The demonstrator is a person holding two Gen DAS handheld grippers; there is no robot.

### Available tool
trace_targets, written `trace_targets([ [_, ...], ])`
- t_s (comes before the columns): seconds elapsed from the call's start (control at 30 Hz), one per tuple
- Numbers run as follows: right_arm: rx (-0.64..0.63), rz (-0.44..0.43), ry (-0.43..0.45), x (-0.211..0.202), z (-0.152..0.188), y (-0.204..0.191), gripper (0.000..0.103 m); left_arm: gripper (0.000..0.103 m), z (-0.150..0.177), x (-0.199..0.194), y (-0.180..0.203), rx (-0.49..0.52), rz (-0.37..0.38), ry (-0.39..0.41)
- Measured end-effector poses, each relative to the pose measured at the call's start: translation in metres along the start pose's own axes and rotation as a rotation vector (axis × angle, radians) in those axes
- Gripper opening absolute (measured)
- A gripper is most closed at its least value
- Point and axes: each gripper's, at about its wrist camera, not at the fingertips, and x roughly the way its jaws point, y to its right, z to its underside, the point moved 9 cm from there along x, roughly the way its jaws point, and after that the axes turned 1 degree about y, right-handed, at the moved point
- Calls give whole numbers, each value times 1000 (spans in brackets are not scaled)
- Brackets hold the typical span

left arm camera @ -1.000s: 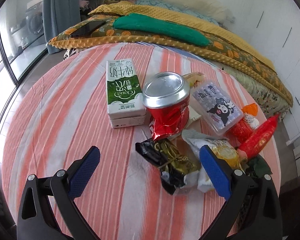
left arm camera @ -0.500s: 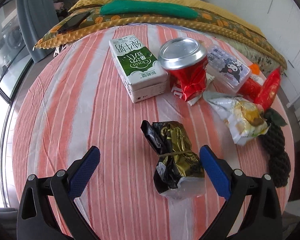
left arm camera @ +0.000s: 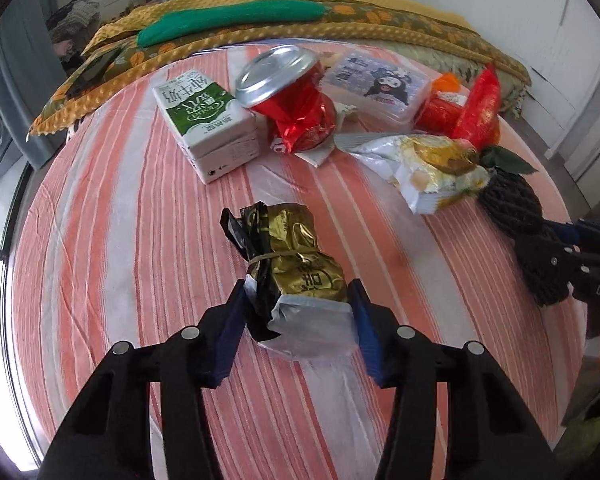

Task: Collect trash
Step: 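Lift the gold bag with the left tool while the right tool grasps the black mesh net, then carry both items to the blue wastebasket and open both tools over it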

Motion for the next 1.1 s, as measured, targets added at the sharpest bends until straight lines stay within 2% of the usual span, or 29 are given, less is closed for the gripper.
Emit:
trace_targets([
  [0.17,11,-64,-27,-30,32,-12,37,52,23,-25,16,112,105,-2],
  [0.23,25,-56,-46,-34,44,-9,40,60,29,-30,16,114,107,10],
  [0.27,31,-56,-54,-33,47,-7,40,67,30,-31,16,109,104,13],
  [0.3,28,-52,-60,-31,48,-6,45,71,29,-30,16,104,91,22],
  [0.4,32,-20,-77,-26,47,-3,57,71,29,-26,14,102,61,16],
  [0.57,-11,-18,-88,-25,39,-8,57,71,29,-16,8,138,16,-14],
  [0.6,-27,-14,-100,-23,38,-10,44,67,29,-15,7,140,12,-19],
  [0.63,-42,-6,-105,-22,39,-11,36,61,29,-14,6,141,10,-22],
  [0.67,-54,5,-112,-21,39,-10,34,46,29,-14,5,143,10,-27],
  [0.7,-49,-1,-105,-24,39,-10,33,44,29,-15,4,142,12,-24],
  [0.8,-25,-31,-59,-37,37,-8,33,42,26,-24,3,120,37,5],
  [0.9,30,-62,2,-59,34,9,33,42,19,-40,19,110,88,38],
  [0.97,69,-57,41,-74,31,30,33,42,10,-52,41,114,135,61],
  [1.1,171,27,117,-108,32,105,33,42,-7,-70,115,164,253,95],
])
